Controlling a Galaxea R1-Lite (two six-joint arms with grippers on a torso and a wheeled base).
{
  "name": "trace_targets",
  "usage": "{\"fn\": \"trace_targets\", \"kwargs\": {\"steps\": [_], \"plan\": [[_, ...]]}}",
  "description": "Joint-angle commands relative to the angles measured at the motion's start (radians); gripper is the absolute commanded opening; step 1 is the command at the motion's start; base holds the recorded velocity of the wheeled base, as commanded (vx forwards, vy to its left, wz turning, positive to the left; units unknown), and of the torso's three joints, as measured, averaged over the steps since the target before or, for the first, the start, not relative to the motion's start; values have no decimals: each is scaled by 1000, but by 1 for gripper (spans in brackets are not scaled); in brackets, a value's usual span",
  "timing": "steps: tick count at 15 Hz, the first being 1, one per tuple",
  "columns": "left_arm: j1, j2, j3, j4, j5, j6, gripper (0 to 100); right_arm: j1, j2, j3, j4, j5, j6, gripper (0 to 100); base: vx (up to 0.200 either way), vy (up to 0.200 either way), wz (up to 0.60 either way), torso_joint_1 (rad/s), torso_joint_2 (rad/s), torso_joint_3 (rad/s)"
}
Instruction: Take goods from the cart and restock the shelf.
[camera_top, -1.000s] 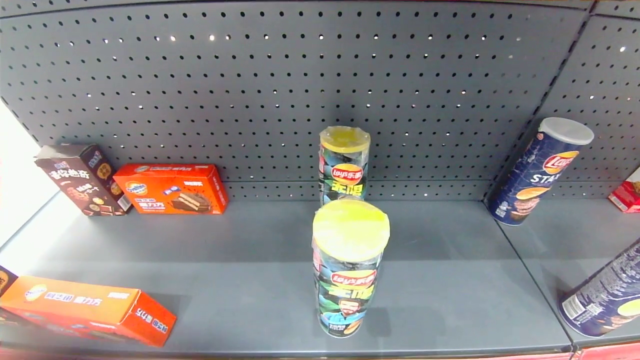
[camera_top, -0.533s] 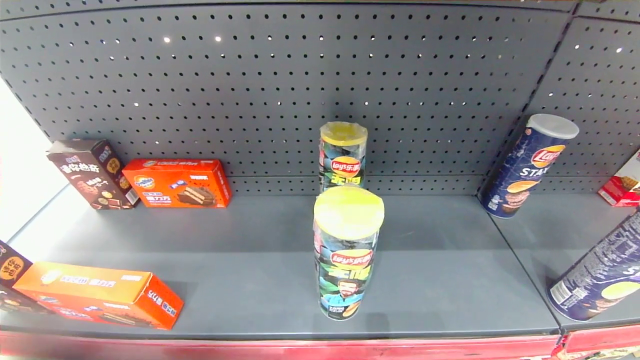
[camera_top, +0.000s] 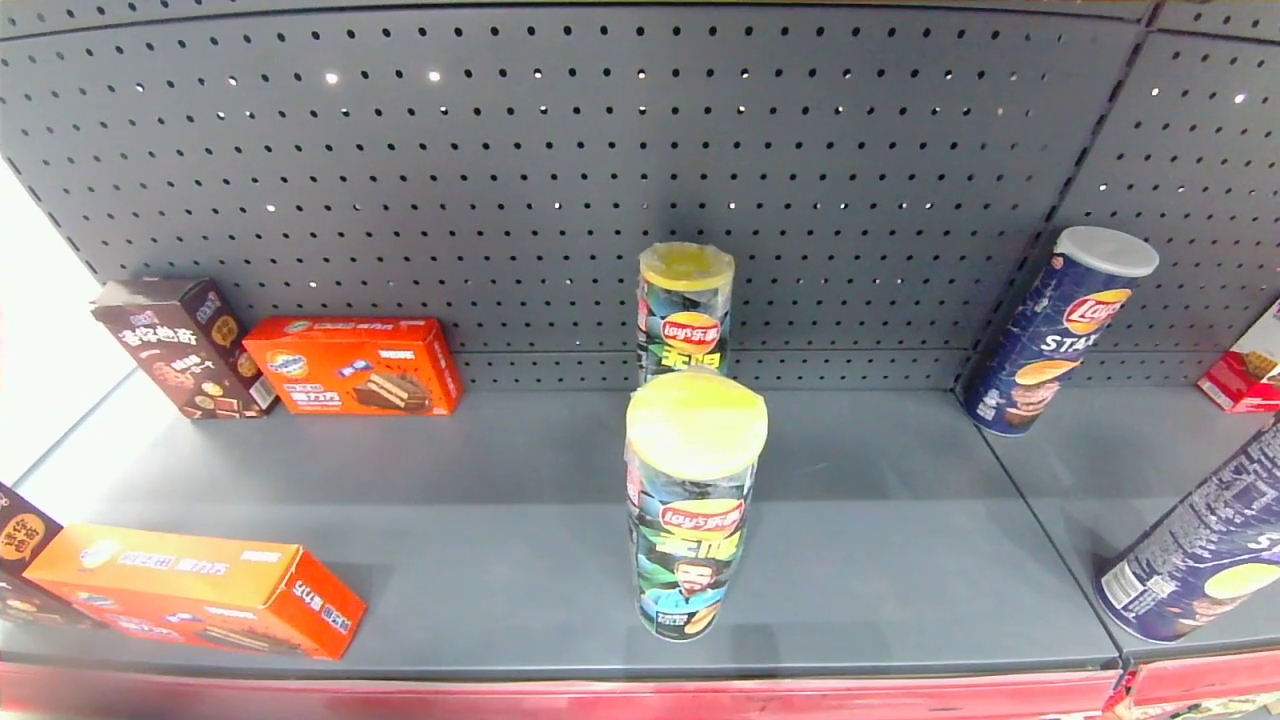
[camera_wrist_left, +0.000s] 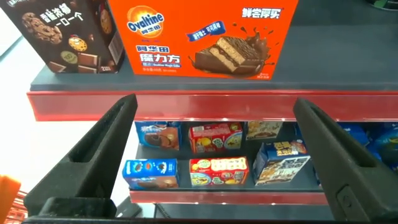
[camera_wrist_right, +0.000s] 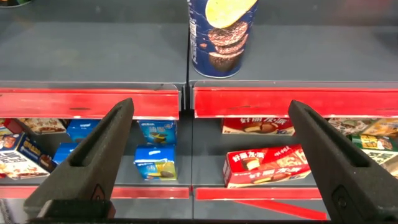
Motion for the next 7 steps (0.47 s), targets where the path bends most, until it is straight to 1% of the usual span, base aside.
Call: {"fn": "trace_targets", "kwargs": {"steps": [1, 7], "plan": [[0, 0, 0, 0, 0, 0, 100, 0, 1, 0, 0, 0, -1, 100, 0, 0, 0, 0, 0, 0], [0, 0, 0, -3, 6, 0, 100, 0, 1, 0, 0, 0, 2, 100, 0, 0, 0, 0, 0, 0]]}}
